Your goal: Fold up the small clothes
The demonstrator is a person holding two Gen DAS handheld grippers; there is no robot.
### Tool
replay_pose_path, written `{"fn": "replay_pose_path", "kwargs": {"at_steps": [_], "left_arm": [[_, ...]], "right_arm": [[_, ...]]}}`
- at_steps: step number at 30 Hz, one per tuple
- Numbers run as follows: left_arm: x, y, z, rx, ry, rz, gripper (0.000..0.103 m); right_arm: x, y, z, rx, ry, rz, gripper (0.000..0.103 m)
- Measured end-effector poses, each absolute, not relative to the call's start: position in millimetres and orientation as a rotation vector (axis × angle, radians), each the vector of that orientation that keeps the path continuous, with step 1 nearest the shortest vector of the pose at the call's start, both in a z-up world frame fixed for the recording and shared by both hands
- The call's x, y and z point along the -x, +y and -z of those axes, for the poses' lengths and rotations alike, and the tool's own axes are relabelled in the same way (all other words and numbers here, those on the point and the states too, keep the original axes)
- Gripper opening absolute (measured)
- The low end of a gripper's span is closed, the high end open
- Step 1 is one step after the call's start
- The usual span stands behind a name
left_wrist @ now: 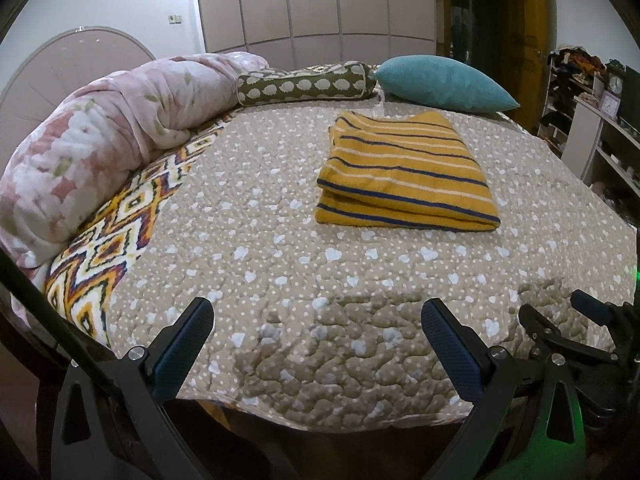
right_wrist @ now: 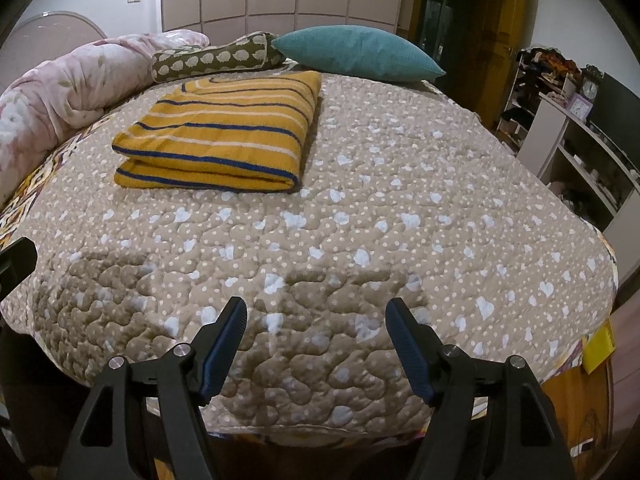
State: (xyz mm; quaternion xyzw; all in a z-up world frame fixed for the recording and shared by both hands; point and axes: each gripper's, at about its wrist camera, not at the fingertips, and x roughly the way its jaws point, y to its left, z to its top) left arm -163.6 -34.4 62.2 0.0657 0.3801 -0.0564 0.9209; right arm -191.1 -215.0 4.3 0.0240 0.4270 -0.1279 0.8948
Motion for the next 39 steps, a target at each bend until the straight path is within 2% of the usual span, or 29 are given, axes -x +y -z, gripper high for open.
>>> {"fn": "replay_pose_path", "kwargs": {"at_steps": [39], "left_arm": [[162, -35, -56, -0.129, 0.807, 0.113, 0.103]], "right_arm": [[189, -214, 8, -0.072, 0.922, 0.241, 0.076]]}}
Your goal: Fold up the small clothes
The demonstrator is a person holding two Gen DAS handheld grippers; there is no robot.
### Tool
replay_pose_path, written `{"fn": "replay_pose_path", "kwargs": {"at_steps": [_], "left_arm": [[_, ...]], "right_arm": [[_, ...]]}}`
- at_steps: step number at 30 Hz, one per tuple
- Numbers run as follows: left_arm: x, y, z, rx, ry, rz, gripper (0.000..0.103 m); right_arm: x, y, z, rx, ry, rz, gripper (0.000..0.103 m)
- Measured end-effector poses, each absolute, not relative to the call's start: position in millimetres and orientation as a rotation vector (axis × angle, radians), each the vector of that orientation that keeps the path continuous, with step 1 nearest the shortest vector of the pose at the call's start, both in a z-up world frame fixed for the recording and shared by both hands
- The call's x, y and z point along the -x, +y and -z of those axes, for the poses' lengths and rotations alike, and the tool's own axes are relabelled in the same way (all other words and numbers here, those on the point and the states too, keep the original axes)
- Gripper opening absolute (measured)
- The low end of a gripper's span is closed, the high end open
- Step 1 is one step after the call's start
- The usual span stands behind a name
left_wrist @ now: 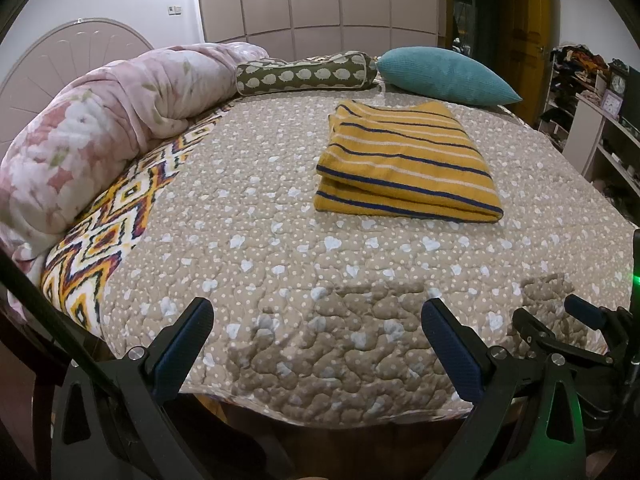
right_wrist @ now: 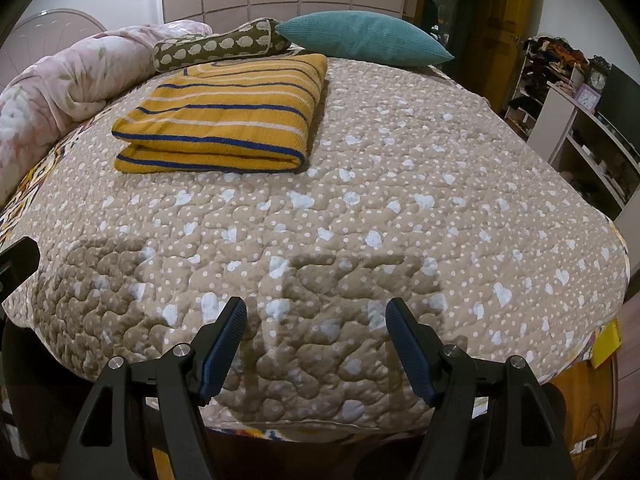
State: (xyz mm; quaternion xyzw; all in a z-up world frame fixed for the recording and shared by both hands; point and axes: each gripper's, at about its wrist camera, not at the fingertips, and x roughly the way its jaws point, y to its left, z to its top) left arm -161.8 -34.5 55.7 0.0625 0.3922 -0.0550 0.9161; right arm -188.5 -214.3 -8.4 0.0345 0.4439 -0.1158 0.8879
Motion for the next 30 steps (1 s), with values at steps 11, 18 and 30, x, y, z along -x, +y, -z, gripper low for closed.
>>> {"fn": "replay_pose_path", "kwargs": {"at_steps": [11, 18, 30], "left_arm": [[161.4, -33.9, -53.7, -0.129, 0.813, 0.115, 0.103], [160.4, -31.5, -51.6, -0.128, 0.820, 0.114, 0.103], [156.7, -28.6, -47.4, -0.139, 0.843, 0.103, 0.103]], "right_arm": [[189.3, -213.6, 10.5, -0.076, 0.928, 0.233, 0.076], [188.9, -212.2, 11.3, -0.072, 0.927, 0.227, 0.076], [188.5, -209.6, 12.9, -0.066, 0.932, 0.216, 0.076]]}}
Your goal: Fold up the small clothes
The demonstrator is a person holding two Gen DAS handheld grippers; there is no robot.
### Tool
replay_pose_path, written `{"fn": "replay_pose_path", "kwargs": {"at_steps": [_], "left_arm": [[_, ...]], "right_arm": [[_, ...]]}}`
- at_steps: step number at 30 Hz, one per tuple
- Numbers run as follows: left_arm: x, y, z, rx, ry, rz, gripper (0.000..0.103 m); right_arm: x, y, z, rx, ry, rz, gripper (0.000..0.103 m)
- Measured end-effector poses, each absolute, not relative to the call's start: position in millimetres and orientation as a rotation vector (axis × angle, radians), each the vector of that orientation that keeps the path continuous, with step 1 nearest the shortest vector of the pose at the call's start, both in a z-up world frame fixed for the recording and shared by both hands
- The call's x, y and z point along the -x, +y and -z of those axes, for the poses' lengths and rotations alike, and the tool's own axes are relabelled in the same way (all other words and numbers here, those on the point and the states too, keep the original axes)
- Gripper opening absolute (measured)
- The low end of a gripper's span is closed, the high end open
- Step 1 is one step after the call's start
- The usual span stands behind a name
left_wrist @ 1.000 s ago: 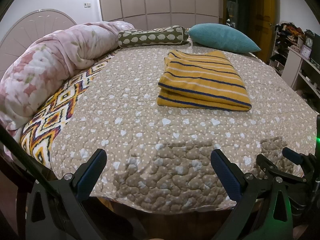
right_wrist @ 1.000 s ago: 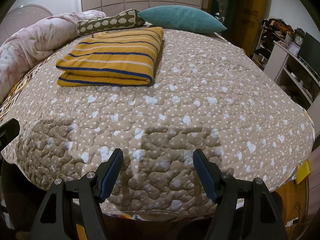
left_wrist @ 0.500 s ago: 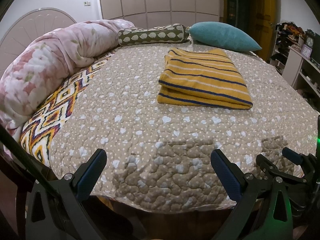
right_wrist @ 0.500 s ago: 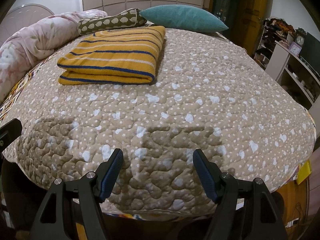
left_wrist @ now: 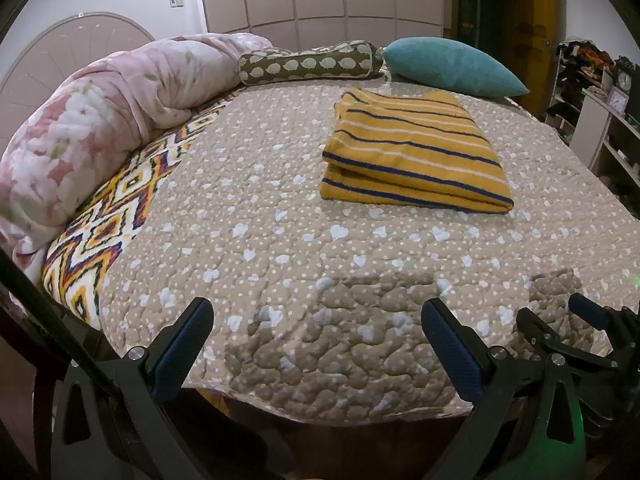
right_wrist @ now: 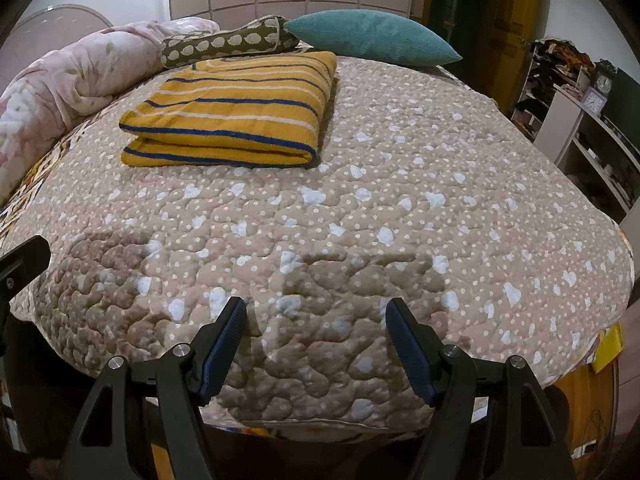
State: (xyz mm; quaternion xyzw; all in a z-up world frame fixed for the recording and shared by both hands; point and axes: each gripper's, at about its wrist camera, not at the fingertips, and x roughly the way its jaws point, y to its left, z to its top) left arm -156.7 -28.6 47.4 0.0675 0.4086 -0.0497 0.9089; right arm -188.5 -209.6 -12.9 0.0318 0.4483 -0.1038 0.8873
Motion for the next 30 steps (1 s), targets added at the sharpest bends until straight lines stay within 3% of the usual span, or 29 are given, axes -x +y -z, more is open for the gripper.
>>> {"fn": "replay_pose_path", "kwargs": {"at_steps": [30], "left_arm": [[150, -26, -37, -0.136, 0.899, 0.111, 0.103]], "right_arm": [[187, -207, 14, -0.053, 0.929, 0.207, 0.077]]}}
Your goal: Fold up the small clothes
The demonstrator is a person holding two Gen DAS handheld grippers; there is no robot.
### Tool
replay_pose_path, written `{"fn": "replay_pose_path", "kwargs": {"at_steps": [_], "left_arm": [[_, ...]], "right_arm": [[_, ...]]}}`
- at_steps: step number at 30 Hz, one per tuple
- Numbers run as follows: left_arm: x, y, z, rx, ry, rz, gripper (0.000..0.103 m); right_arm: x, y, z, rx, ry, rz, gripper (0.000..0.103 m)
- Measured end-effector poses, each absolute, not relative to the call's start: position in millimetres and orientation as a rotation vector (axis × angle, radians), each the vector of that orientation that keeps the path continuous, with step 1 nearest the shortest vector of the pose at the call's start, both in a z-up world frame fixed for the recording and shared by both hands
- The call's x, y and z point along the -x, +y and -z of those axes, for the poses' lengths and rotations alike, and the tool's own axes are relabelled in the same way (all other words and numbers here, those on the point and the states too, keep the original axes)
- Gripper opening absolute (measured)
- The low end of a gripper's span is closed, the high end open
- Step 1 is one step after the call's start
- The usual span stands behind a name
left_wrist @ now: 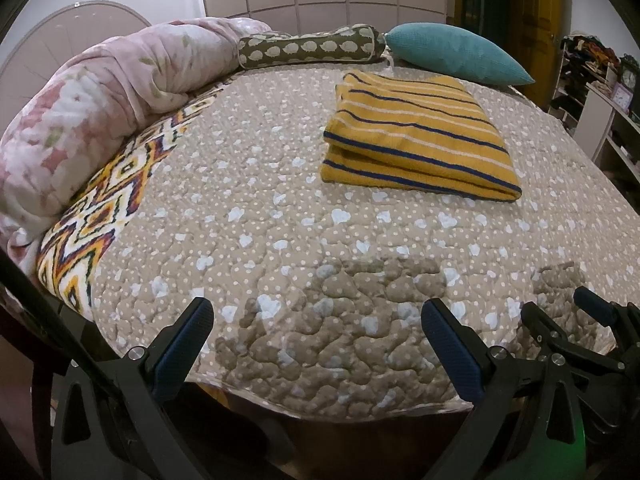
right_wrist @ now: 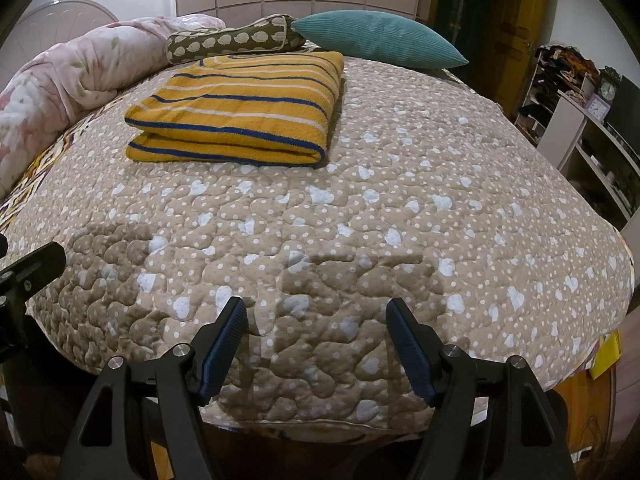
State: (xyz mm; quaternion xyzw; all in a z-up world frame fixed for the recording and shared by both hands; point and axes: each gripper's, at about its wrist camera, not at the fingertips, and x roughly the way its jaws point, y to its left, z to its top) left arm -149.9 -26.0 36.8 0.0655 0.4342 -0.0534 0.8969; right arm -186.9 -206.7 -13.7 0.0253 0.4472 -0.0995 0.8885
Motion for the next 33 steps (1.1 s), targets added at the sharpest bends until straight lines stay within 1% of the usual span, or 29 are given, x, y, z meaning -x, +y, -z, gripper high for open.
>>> {"fn": "replay_pose_path", "kwargs": {"at_steps": [24, 33], "left_arm": [[146, -23, -28, -0.122, 0.937, 0.121, 0.103], [144, -20, -23, -0.101, 0.948, 0.145, 0.103]], "right_arm": [[185, -202, 15, -0.040, 0.925, 0.199, 0.077], [194, -197, 8, -0.039, 0.856, 0.149, 0.077]]}}
